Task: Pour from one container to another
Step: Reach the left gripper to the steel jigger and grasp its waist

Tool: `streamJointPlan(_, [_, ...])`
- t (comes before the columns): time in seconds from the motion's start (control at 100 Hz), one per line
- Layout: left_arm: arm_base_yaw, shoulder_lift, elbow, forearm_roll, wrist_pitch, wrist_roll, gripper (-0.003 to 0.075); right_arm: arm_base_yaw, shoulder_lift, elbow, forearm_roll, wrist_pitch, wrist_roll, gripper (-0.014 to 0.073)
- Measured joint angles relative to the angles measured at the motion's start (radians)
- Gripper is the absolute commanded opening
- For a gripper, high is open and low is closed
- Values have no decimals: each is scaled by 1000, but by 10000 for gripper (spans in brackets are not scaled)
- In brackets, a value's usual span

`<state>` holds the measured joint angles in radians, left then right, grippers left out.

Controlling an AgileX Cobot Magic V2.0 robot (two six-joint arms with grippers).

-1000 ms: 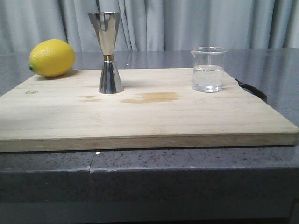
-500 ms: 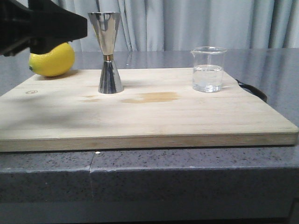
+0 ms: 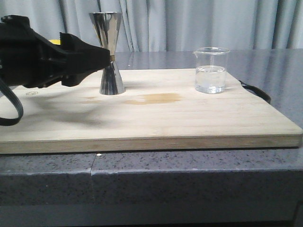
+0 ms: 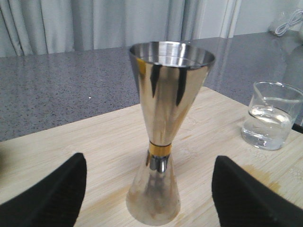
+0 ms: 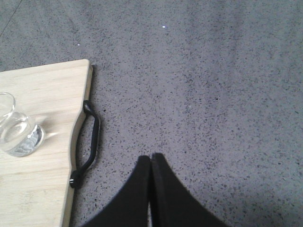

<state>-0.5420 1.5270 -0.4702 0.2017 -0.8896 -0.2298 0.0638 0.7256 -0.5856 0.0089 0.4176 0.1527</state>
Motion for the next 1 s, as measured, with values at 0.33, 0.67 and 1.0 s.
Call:
streamJointPlan(0.33, [-1,51,-55,28,-10,-26,516,0,0,0,0,-5,0,-70])
streamJointPlan(0.67, [-2,124,-115,56,-15,-55,516,0,0,0,0,-5,0,-70])
streamJointPlan(1.0, [-6,188,-175,78,-17,-67,513,0,0,0,0,-5,0,-70])
